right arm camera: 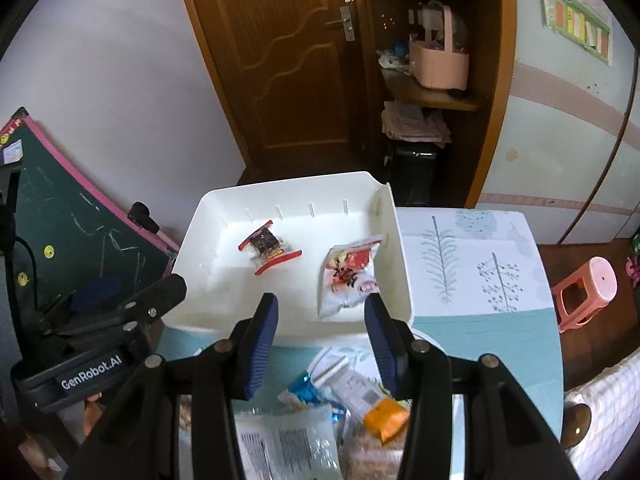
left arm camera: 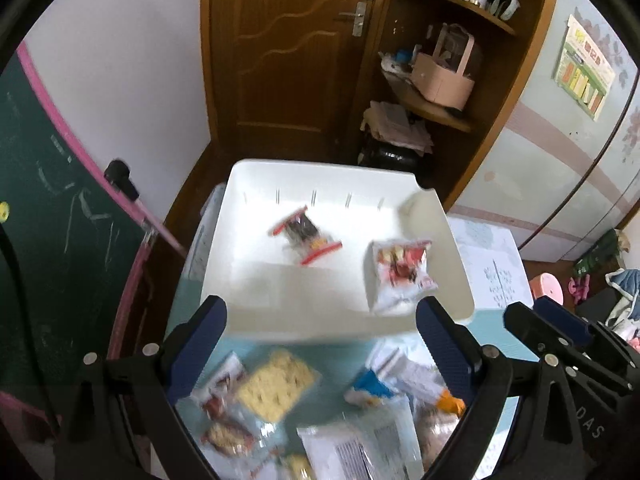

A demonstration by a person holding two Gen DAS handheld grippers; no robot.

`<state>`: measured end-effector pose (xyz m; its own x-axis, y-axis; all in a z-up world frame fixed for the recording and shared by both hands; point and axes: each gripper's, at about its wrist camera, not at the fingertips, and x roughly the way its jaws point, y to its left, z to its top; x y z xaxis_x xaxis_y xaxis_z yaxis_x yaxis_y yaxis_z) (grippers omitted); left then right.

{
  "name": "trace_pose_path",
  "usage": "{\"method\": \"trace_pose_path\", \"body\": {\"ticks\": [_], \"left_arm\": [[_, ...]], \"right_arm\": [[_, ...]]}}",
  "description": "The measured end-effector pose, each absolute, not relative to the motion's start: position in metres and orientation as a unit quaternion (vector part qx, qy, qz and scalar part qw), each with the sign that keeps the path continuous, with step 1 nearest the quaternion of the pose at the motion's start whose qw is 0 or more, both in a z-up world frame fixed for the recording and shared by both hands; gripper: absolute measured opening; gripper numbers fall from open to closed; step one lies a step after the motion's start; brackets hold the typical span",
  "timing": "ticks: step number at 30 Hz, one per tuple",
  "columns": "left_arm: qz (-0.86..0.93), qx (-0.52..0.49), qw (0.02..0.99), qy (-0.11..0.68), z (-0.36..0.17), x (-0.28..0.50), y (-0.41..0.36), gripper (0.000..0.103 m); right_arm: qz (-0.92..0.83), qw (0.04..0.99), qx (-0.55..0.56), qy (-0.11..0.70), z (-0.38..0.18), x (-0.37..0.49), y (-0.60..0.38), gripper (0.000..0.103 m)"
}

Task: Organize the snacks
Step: 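Carry both bags into the white tray and open both grippers, then grasp the clear printed bag with left gripper while right grasps brown paper bar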

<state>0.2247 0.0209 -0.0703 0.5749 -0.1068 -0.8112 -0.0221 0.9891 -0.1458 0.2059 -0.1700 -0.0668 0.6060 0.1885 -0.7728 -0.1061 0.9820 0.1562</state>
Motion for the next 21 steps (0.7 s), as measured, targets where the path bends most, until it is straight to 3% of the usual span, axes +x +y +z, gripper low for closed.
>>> {"method": "trace_pose_path", "body": {"ticks": [13,21], "left_arm": [[-0.035,-0.021,0.909,0.416,-0.047,0.115,-0.009,0.095],[-0.051,-0.030,0.887,0.457,-0.090,0.082,-0.001,0.095]], "right_arm": [[0.058,0.907,0.054,0.413,-0.059,0.105,-0.222,0.045],[0.064,0.890,0.040,0.449,-0.108,0.054,-0.235,0.046]]}}
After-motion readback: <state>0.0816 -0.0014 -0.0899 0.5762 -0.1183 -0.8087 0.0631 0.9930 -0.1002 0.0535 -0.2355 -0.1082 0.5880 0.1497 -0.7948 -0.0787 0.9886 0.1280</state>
